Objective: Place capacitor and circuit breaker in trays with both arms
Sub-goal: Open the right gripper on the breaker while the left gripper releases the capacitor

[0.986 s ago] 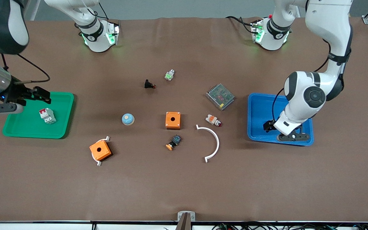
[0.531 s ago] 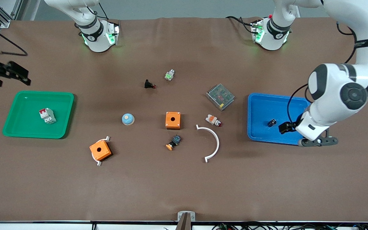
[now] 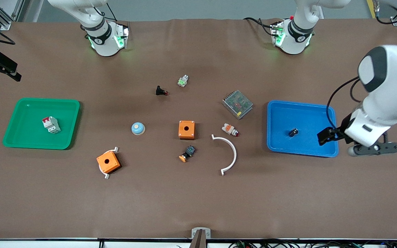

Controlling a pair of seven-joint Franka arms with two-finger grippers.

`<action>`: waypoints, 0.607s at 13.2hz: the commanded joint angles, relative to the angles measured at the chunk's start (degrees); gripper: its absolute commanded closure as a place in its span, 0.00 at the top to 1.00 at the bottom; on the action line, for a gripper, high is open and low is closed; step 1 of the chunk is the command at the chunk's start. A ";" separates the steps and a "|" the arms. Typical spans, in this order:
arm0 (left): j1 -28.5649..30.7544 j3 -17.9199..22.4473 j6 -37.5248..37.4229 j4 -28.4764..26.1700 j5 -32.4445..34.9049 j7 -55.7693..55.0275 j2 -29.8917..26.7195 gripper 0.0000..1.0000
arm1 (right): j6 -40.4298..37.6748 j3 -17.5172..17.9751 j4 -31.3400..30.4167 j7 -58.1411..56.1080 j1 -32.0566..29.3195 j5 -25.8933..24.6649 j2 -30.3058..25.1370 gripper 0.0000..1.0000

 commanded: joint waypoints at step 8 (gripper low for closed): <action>15.89 -15.85 -7.51 -0.62 1.04 -2.38 -10.56 1.00 | -0.69 -0.05 1.03 0.28 -0.14 0.90 2.25 1.00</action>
